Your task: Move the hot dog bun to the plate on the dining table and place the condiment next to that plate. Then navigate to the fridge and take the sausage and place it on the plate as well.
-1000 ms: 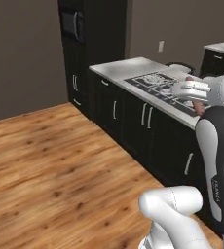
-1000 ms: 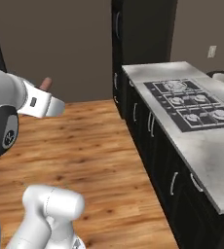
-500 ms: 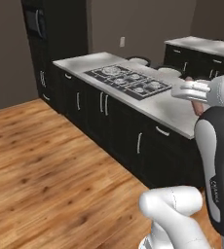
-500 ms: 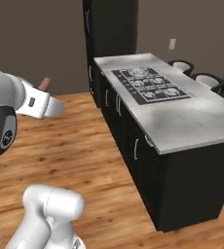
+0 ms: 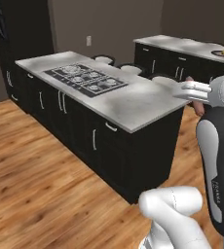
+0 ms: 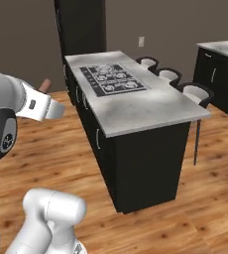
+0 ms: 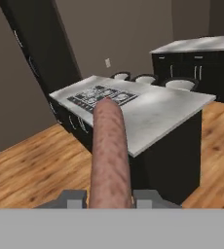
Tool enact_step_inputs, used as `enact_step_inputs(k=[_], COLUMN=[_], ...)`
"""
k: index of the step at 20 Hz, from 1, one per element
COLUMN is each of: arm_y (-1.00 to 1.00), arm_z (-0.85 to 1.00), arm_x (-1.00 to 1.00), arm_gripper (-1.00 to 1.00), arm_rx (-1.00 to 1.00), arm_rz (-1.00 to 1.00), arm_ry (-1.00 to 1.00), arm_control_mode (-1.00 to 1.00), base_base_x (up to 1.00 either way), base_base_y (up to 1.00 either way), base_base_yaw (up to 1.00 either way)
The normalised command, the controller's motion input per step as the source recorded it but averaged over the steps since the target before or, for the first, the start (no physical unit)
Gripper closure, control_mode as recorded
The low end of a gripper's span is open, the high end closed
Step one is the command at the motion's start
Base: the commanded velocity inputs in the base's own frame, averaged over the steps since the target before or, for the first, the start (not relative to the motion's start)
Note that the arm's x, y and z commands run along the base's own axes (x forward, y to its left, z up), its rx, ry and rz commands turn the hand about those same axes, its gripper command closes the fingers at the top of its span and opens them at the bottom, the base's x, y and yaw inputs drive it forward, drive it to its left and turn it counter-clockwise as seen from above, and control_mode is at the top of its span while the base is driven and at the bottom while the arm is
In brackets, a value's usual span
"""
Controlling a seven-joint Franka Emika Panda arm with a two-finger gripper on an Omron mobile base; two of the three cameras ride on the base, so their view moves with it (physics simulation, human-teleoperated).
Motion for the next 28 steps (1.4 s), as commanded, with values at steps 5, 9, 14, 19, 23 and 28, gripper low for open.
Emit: enact_step_inputs(k=[5,9,14,19,23,28], arm_y=[0.00,0.00,0.00,0.00,0.00,0.00], arm_z=[0.00,0.00,0.00,0.00,0.00,0.00], arm_x=[0.00,0.00,0.00,0.00,0.00,0.00], arm_gripper=[1.00,1.00,1.00,1.00,1.00,1.00], arm_rx=[0.00,0.00,0.00,0.00,0.00,0.00], arm_rz=[0.00,0.00,0.00,0.00,0.00,0.00], arm_ry=[0.00,0.00,0.00,0.00,0.00,0.00], arm_control_mode=[1.00,1.00,1.00,1.00,1.00,1.00], base_base_x=[0.04,0.26,0.45,0.74,0.93,1.00], base_base_y=[-0.94,-0.84,-0.71,-0.59,-0.43,-0.29], base_base_yaw=[-0.24,-0.30,-0.33,-0.30,-0.25,-0.20])
